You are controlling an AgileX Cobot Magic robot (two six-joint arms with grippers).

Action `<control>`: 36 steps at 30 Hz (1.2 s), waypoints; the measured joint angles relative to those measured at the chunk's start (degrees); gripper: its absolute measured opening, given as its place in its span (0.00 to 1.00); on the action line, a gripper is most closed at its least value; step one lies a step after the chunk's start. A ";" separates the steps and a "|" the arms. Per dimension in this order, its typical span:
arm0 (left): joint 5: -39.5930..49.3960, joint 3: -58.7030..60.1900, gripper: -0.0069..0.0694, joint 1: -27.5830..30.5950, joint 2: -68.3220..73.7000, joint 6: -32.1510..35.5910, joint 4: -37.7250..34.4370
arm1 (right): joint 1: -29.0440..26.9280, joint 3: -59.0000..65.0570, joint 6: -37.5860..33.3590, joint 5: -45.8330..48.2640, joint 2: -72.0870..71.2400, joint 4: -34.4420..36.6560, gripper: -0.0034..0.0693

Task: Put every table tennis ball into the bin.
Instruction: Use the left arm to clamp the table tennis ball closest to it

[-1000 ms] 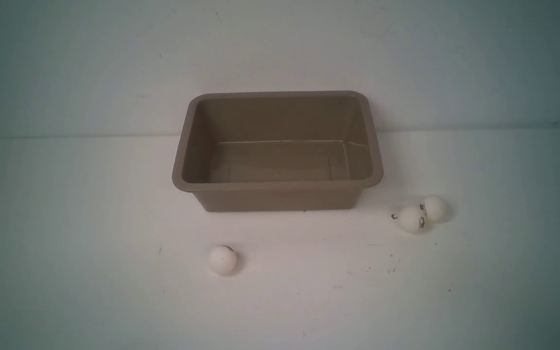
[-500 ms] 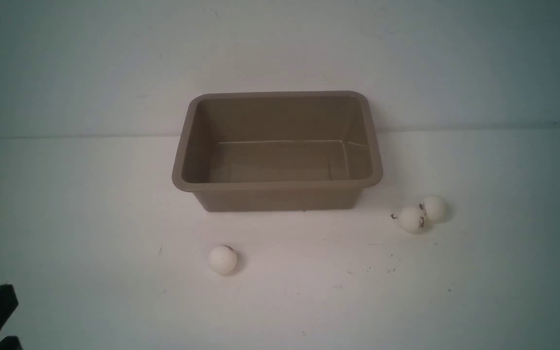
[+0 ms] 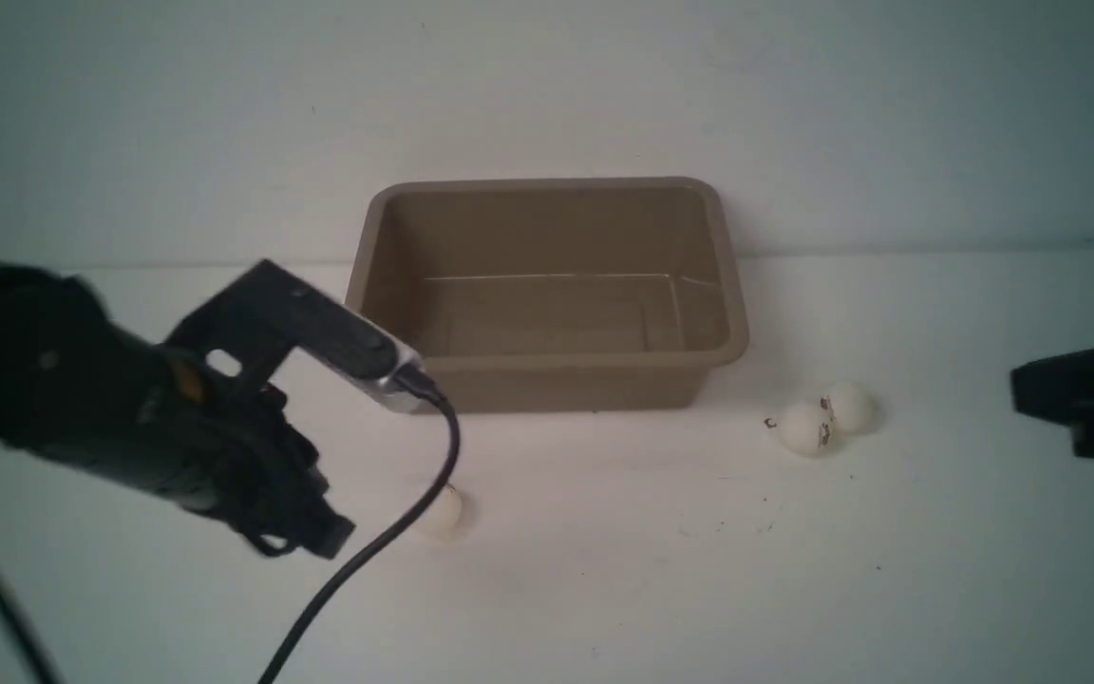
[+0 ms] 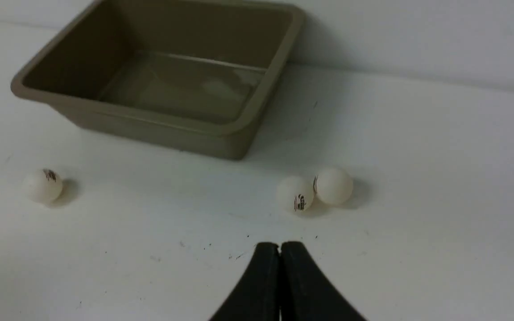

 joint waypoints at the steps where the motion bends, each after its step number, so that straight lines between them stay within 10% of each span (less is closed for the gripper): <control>1: 1.86 -4.35 0.24 -0.35 7.23 1.85 -0.18 | 2.49 -0.56 0.00 0.19 2.22 -0.89 0.03; 14: 15.87 -28.54 0.75 -0.46 31.40 5.91 -8.54 | 7.04 -1.75 3.31 -0.16 3.67 -6.39 0.03; 36: 15.20 -30.93 0.77 -0.46 33.57 6.26 -6.34 | 7.26 -1.75 4.47 -0.10 3.67 -7.65 0.03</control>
